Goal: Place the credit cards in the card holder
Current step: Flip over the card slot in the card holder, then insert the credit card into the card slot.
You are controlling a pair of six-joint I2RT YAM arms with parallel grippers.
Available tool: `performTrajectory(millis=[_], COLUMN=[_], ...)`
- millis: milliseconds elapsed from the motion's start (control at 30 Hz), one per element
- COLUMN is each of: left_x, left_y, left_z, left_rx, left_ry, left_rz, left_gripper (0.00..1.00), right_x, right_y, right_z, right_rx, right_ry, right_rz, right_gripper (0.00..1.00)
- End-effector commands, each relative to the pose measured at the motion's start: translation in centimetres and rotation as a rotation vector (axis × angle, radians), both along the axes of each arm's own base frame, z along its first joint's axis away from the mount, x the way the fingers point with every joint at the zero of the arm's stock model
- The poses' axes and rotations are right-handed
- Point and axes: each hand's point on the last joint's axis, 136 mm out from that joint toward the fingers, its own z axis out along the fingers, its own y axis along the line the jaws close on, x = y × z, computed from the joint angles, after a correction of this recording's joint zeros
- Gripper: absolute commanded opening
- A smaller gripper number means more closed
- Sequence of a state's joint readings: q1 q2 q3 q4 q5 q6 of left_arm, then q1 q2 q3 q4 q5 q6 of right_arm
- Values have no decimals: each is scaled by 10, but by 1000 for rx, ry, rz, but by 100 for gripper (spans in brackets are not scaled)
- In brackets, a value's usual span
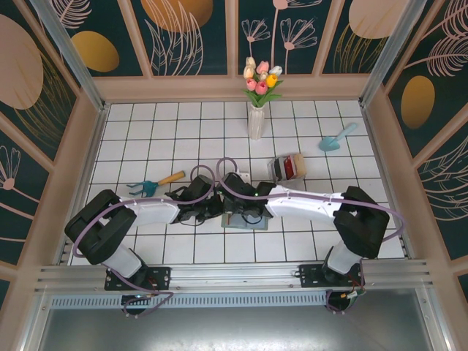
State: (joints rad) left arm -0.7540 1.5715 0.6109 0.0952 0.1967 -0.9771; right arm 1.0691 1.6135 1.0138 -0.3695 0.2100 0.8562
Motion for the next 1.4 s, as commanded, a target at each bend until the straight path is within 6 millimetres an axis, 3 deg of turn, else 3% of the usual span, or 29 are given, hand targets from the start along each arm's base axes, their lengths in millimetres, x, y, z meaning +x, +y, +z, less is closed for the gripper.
performTrajectory(millis=[0,100,267,467,867,967,1133,1233,1367], left_x=[-4,-5,-6,-7,-6,-7,-7,-8,-8], left_y=[6,7,11,16,14,14,14,12,11], left_z=[-5,-5,-10,-14,-11,-10,-11,-11,-13], left_rx=[23,25,49,63,56,55,47,34,32], left_ry=[4,4,8,15,6,7,10,16,23], left_rz=[15,18,25,33,29,25,32,34,35], left_gripper=[4,4,3,3,3,3,3,4,4], right_x=[-6,-8,-6,-8,-7,-3,-5,-8,-11], right_y=[-5,-22,-41,-78,-139,-128,-64,-46,-45], right_z=[-15,-25,-9,-5,19,36,54,47,24], right_rx=[24,-57,-117,-262,-324,-178,240,360,381], right_ry=[45,53,12,-1,-44,-76,-74,-31,16], right_rz=[-28,-54,-73,-112,-259,-255,-83,-56,-73], right_gripper=[5,4,4,4,5,5,5,5,4])
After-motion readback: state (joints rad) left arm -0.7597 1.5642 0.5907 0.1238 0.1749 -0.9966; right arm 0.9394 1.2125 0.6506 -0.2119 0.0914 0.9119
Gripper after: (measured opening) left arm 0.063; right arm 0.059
